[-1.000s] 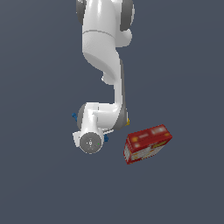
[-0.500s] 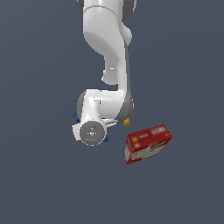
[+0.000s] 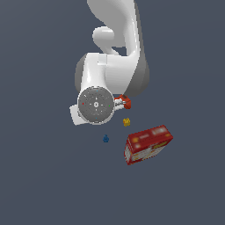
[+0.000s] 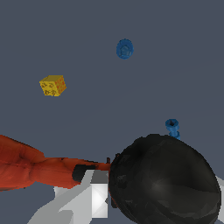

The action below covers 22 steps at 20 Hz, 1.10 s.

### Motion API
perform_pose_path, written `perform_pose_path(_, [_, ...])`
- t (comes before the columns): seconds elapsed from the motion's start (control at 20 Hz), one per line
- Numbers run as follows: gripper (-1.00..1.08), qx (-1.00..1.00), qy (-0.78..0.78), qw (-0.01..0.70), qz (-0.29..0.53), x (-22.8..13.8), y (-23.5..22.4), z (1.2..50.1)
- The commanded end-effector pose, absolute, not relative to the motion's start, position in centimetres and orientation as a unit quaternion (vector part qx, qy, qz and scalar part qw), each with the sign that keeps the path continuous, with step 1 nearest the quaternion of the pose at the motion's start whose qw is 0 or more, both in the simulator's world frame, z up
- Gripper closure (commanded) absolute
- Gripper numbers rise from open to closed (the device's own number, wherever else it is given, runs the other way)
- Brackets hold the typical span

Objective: Pick up a designated object from a clutter of objects.

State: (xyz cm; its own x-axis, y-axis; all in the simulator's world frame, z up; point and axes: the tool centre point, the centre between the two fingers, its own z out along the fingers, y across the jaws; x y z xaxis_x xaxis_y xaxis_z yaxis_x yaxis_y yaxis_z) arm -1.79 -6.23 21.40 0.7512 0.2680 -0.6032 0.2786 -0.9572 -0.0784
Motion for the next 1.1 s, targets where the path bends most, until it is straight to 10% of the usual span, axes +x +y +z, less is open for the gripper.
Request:
perform_pose_path(0.0, [1.08,0.936,0.146,0.008,-0.320,-1.8,-5.6,24.6])
perform_pose_path(1.05, [1.08,0.936,0.146,0.009,-0.320,-1.5,-2.8,39.0])
